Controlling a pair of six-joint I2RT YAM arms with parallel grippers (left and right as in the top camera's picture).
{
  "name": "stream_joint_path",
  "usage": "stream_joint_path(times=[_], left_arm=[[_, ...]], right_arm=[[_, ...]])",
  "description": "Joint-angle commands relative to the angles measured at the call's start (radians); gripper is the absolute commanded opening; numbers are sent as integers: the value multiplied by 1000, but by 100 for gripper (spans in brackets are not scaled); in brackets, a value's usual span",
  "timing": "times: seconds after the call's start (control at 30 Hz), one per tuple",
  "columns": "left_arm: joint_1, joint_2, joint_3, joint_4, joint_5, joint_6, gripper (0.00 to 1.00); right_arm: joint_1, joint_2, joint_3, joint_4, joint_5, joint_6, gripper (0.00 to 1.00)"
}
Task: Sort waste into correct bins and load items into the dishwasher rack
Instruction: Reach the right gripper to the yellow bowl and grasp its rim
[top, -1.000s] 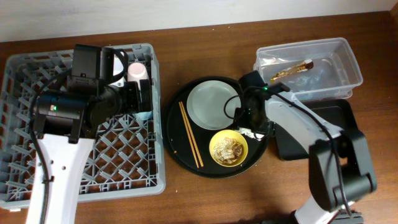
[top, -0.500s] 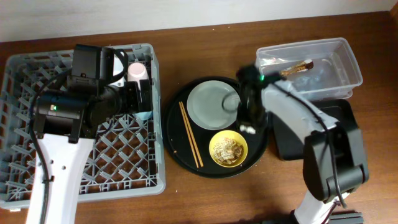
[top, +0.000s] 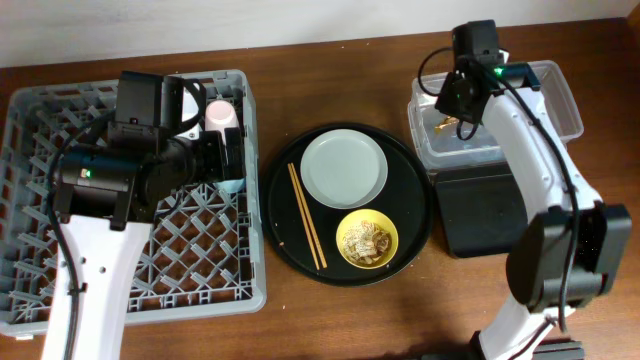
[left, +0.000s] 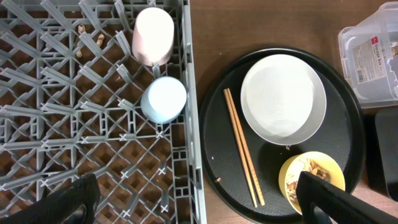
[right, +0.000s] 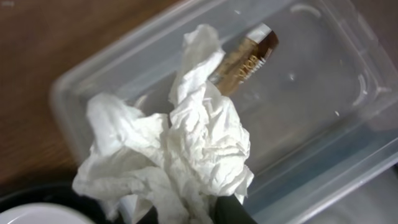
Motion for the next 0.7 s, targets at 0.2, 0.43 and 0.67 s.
stream_joint_path(times=[0.2, 0.43, 0.67], left_arm=[[5, -1, 3, 2, 4, 5, 99], [5, -1, 3, 2, 4, 5, 99], [5, -1, 3, 2, 4, 5, 99]], right_arm=[[-51, -7, 52, -87, -55, -120, 99], [64, -125, 179, -451, -374, -265, 86], [348, -124, 48, -477, -374, -264, 62]])
